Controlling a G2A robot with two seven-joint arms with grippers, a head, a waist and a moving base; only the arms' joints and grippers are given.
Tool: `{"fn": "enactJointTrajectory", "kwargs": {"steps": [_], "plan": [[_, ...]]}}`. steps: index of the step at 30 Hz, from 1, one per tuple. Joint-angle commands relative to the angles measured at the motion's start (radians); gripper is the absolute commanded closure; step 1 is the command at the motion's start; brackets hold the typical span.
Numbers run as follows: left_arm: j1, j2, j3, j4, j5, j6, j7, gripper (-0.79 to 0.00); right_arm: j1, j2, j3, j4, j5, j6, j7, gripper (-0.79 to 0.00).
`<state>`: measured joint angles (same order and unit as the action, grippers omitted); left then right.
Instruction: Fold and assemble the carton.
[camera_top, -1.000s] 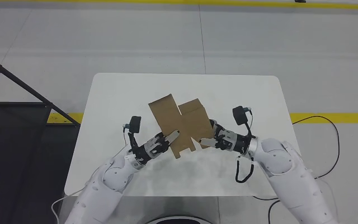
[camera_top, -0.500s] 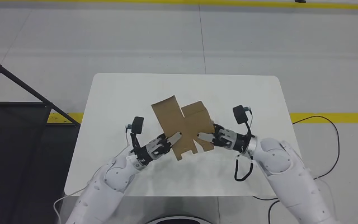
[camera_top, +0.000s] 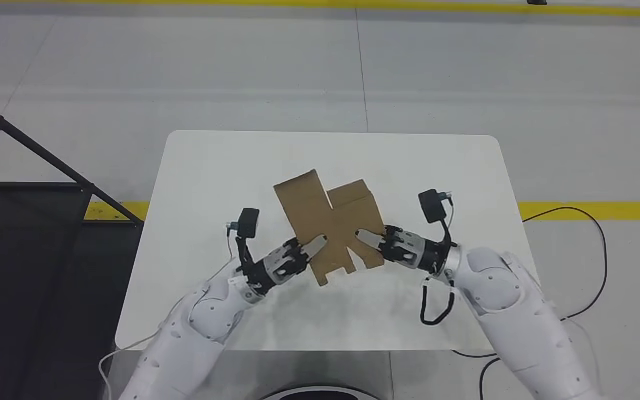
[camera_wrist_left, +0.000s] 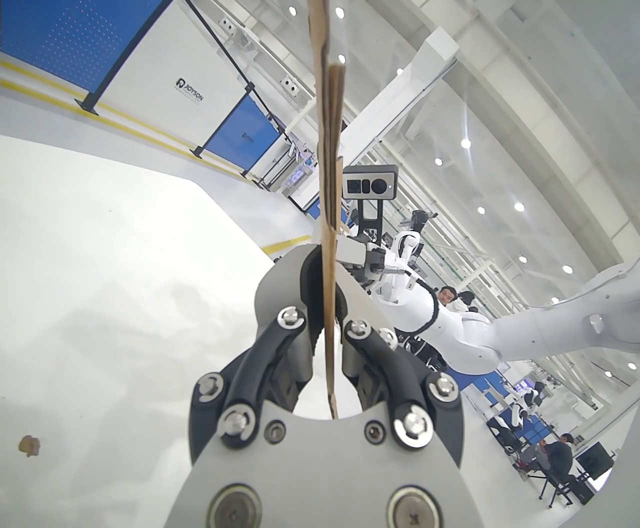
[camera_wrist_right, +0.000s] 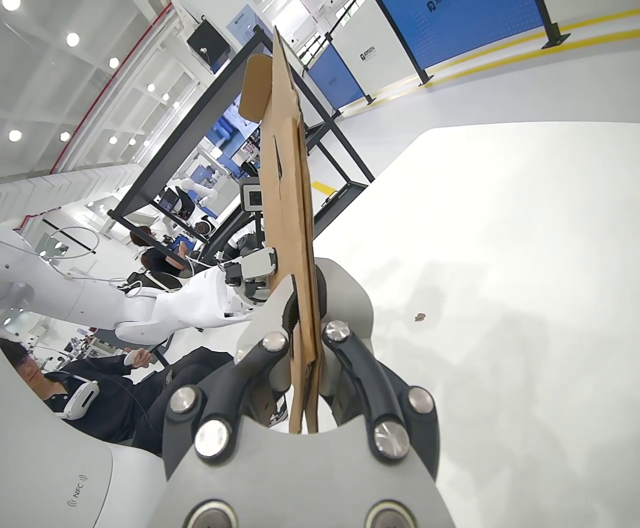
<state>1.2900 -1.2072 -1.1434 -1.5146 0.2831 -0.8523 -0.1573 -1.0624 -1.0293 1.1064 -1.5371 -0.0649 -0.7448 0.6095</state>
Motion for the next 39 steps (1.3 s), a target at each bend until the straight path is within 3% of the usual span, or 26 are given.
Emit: {"fn": "enactJointTrajectory", "kwargs": {"steps": [1, 18, 32, 39], "plan": [[-0.002, 0.002, -0.013, 0.0, -0.001, 0.01, -0.009, -0.785, 0.0, 0.0, 0.002, -0.002, 0.0, -0.003, 0.001, 0.0], [0.036, 0.024, -0.135, -0.022, -0.002, -0.011, -0.021, -0.785, -0.01, 0.008, 0.037, -0.019, 0.022, 0.002, 0.039, 0.0], [0.039, 0.022, -0.131, -0.02, -0.023, 0.013, -0.008, -0.785, -0.02, 0.008, 0.036, -0.034, 0.013, 0.013, 0.033, 0.0], [-0.009, 0.016, -0.115, 0.034, -0.067, -0.016, 0.0, -0.785, -0.053, 0.016, 0.054, -0.069, 0.022, 0.016, 0.071, 0.0]]}}
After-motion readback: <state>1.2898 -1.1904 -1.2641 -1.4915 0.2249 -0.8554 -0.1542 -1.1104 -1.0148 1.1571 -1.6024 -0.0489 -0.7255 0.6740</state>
